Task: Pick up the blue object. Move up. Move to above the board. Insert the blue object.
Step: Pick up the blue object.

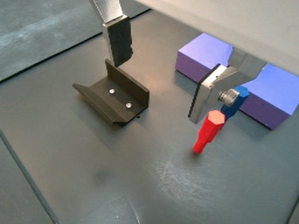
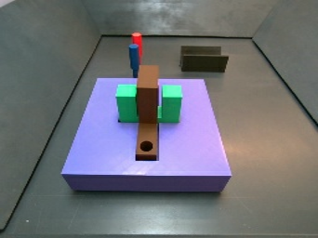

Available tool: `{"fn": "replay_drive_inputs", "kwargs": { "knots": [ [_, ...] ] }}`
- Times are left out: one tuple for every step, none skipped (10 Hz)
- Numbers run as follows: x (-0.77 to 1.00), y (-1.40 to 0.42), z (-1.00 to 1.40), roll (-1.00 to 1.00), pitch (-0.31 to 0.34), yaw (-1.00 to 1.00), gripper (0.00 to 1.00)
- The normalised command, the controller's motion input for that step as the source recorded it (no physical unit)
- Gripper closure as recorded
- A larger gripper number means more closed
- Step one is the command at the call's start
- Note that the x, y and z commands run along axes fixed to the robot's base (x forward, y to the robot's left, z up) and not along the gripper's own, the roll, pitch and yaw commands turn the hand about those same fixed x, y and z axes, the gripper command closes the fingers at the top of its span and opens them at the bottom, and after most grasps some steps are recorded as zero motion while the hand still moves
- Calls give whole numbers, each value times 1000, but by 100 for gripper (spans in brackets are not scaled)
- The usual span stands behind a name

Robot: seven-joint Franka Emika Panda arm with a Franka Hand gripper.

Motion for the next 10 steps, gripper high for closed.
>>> {"fn": "replay_drive_inputs", "kwargs": {
  "knots": [
    [6,-126,0,24,0,0,0],
    [206,-506,-91,136,0,23,0],
    [306,-820,-203,260,4,0,0],
    [120,-894,-303,129,0,71,0],
    [17,-889,-326,107,0,114,0],
    [-3,-874,-303,81,-4,191,0],
    [-269,-840,-291,174,-50,211,0],
    [-323,-831,-189,187,-60,194,0],
    [-343,-794,-157,160,-71,183,0],
    [-394,-377,-291,120,-106,0,0]
  ]
}}
